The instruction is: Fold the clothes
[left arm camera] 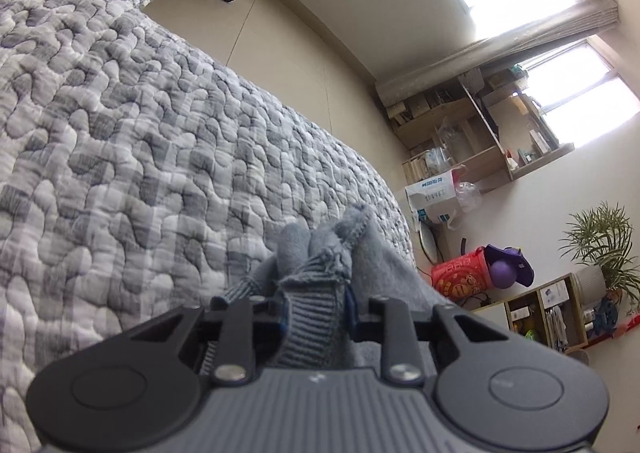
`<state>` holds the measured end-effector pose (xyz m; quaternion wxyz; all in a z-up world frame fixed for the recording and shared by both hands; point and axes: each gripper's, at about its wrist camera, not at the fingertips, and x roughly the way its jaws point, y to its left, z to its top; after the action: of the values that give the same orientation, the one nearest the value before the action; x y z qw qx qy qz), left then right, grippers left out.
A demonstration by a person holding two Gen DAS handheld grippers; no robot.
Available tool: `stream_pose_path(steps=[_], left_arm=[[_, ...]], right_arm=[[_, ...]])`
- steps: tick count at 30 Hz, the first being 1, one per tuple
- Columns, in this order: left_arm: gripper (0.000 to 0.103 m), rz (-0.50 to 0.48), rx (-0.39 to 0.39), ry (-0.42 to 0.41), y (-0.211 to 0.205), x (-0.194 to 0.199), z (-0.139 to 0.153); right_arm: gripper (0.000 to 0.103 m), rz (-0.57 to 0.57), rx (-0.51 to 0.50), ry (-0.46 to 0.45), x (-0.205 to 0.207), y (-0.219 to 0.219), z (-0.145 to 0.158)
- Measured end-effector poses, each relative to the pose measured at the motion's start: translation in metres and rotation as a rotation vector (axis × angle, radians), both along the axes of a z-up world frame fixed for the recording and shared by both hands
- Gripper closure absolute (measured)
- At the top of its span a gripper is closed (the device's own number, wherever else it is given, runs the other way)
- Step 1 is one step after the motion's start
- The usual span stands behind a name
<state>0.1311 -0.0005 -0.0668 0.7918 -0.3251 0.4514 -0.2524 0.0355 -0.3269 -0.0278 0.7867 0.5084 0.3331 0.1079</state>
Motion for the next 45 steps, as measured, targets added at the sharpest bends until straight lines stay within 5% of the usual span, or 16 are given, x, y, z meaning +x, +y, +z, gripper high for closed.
stream_pose_path(steps=[5, 9, 18, 22, 25, 29, 32, 37, 45], left_arm=[[0.044, 0.0, 0.019, -0.008, -0.003, 0.004, -0.011], [0.033, -0.022, -0.038, 0.001, -0.003, 0.009, -0.015], [0.036, 0.022, -0.115, 0.006, -0.005, 0.019, -0.026], [0.068, 0.049, -0.093, 0.004, -0.012, 0.008, -0.029], [0.074, 0.073, -0.072, -0.02, -0.013, 0.0, -0.018], [0.07, 0.083, -0.017, -0.038, -0.018, -0.007, -0.006], [0.053, 0.09, 0.042, -0.037, -0.022, -0.006, -0.01], [0.045, 0.085, 0.069, -0.044, -0.026, -0.004, -0.008], [0.04, 0.082, 0.099, -0.06, -0.035, 0.0, -0.002]], right_arm=[[0.06, -0.038, 0.018, 0.059, 0.015, -0.005, -0.023], [0.045, -0.05, 0.067, 0.058, 0.01, -0.007, -0.025], [0.047, -0.062, 0.057, 0.049, -0.002, -0.008, -0.024], [0.064, -0.071, 0.059, 0.043, 0.003, -0.003, -0.025], [0.068, -0.06, 0.04, 0.013, 0.009, 0.001, -0.016], [0.068, -0.043, -0.031, -0.032, 0.019, 0.004, -0.003], [0.059, -0.061, -0.025, 0.02, 0.025, 0.001, -0.017], [0.041, -0.072, -0.009, 0.014, 0.02, 0.001, -0.018], [0.036, -0.031, -0.22, -0.025, 0.022, 0.032, -0.006]])
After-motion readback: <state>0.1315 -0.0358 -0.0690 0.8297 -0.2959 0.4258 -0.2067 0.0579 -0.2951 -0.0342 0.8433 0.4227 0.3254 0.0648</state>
